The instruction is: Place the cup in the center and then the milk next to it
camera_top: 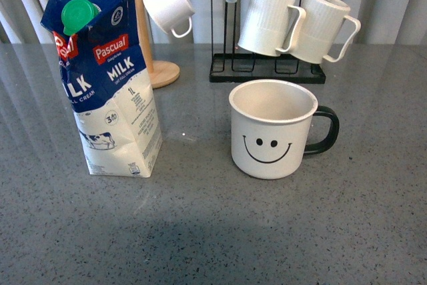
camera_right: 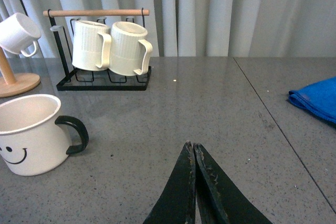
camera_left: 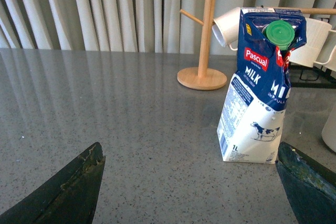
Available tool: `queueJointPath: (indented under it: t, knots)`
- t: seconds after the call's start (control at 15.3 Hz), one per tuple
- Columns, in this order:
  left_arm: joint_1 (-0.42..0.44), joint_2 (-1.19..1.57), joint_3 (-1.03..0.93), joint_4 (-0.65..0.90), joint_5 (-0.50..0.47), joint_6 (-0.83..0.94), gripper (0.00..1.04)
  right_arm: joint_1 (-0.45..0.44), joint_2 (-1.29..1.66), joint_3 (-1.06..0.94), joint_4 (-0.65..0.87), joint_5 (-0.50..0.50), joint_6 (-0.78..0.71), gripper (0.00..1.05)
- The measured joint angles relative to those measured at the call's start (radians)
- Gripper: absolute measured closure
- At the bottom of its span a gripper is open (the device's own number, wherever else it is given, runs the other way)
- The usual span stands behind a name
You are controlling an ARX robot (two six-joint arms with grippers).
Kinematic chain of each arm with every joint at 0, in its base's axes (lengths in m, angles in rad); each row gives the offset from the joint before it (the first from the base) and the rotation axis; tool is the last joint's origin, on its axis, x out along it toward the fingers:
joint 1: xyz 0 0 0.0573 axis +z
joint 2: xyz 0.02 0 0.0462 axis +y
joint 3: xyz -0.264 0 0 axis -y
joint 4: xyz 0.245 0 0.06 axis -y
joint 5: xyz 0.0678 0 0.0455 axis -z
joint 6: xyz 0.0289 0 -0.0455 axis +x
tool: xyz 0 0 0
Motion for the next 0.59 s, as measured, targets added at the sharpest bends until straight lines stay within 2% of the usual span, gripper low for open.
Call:
queueJointPath:
  t: [0.39, 0.46, 0.59]
  knots:
    - [0.000, 0.000, 0.000, 0.000, 0.000, 0.000, 0.07, 0.000, -0.082, -0.032, -0.050, 0.000, 0.000, 1.03]
    - [0.000, 0.000, 0.000, 0.000, 0.000, 0.000, 0.07, 0.000, -0.201, -0.057, -0.177, -0.002, 0.000, 1.03]
    - [0.000, 0.000, 0.000, 0.000, 0.000, 0.000, 0.07, 0.000, -0.283, -0.056, -0.218, 0.000, 0.000, 1.03]
